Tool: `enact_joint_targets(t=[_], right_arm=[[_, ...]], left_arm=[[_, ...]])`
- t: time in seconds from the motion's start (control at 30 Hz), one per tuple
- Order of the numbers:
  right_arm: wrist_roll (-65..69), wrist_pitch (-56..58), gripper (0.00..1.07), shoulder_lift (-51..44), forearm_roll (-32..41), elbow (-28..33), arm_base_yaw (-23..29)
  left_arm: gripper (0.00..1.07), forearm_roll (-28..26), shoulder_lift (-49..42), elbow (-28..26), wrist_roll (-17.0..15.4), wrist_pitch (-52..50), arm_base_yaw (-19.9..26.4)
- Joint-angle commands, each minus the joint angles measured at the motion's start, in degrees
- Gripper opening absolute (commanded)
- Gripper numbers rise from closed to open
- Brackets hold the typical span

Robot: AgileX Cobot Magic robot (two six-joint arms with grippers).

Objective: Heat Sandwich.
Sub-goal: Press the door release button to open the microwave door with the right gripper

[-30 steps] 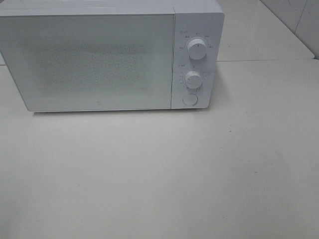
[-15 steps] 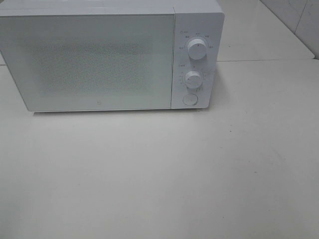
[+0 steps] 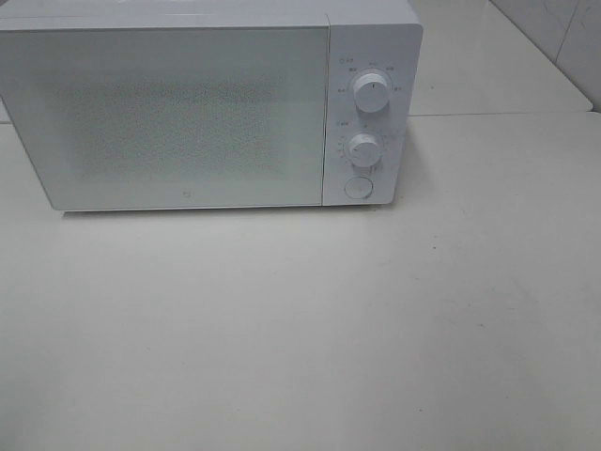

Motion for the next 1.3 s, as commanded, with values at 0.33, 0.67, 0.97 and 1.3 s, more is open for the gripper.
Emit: enact_joint_targets(t=[0.33,0.67,0.97,1.3], right_arm=[[-1.1,-19.1,0.76,12.4,-0.3,-0.4,0.1],[-1.1,-29.7,0.76,23.0,-0.3,-0.4,0.1],[-1.1,-43.8,0.76,32.3,-0.3,-0.4,0.1],[2.1,-58.4,0.68,42.3,0.0,-0.4,0.1]], left_arm=[[0.68,-0.2,-0.7,0.1,-0.3,-1.0,-0.3],[0.68,-0.2,-0.7,0.1,-0.3,-1.0,-0.3],[0.68,-0.2,-0.7,0.1,-0.3,-1.0,-0.3],[0.68,-0.2,-0.7,0.1,-0.3,-1.0,-0.3]])
